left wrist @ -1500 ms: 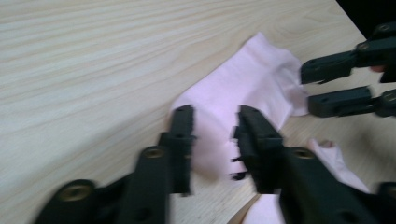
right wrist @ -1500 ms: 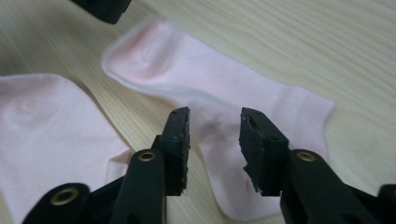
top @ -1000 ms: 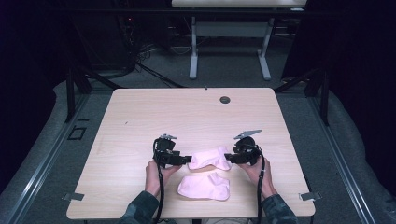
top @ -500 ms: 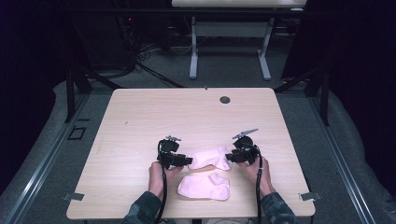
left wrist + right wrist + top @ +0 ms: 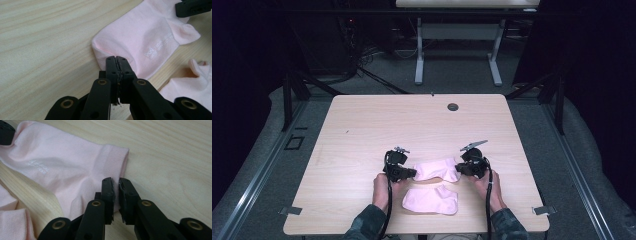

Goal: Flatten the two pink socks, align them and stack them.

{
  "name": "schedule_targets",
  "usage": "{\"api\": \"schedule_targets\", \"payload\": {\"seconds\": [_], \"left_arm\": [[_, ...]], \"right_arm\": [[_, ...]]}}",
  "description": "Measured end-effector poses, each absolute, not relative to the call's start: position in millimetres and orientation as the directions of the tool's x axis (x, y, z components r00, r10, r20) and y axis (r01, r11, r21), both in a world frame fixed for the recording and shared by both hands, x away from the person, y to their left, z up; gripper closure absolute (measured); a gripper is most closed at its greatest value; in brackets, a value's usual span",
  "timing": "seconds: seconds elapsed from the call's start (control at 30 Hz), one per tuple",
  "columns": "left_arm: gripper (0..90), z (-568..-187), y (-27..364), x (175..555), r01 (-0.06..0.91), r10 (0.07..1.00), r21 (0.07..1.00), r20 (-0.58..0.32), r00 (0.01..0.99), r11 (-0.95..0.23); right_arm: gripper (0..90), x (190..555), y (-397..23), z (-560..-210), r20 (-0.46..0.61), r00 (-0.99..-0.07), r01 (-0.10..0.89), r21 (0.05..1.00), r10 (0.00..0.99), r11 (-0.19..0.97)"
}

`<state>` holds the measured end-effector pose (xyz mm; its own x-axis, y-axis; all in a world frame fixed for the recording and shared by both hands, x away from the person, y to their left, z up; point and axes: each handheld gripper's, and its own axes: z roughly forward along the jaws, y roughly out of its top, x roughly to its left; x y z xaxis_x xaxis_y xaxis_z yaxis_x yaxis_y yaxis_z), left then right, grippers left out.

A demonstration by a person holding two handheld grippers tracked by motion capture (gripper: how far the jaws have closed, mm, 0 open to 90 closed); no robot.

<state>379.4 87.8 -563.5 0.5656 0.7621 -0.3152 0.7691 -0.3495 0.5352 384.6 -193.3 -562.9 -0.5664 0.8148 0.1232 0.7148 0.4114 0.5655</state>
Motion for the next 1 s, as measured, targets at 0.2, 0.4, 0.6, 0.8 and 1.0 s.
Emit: {"api": "schedule_targets", "payload": {"seconds": [0.2, 0.4, 0.6, 0.8, 1.0], "left_arm": [[89.5, -556.1, 93.0, 375.2, 0.754, 0.760, 0.558, -0.305, 0.574, -0.346], [89.5, -541.4, 101.2, 367.3, 0.736, 0.756, 0.585, -0.293, 0.585, -0.342], [89.6, -528.2, 109.1, 353.0, 0.714, 0.740, 0.610, -0.292, 0.606, -0.343], [89.6, -518.8, 114.3, 329.9, 0.688, 0.725, 0.642, -0.287, 0.626, -0.339], [89.6, -520.5, 120.2, 308.4, 0.678, 0.709, 0.651, -0.295, 0.640, -0.341]], "right_arm": [[84.3, 378.5, -193.6, -556.4, 0.127, -0.571, 0.708, 0.576, 0.811, 0.408], [84.4, 366.2, -195.5, -538.7, 0.134, -0.577, 0.692, 0.605, 0.805, 0.395], [84.4, 347.8, -195.3, -519.0, 0.123, -0.598, 0.663, 0.631, 0.792, 0.402], [84.4, 326.3, -195.6, -504.6, 0.125, -0.613, 0.640, 0.658, 0.780, 0.397], [84.4, 306.0, -192.5, -506.0, 0.117, -0.640, 0.623, 0.657, 0.759, 0.424]]}}
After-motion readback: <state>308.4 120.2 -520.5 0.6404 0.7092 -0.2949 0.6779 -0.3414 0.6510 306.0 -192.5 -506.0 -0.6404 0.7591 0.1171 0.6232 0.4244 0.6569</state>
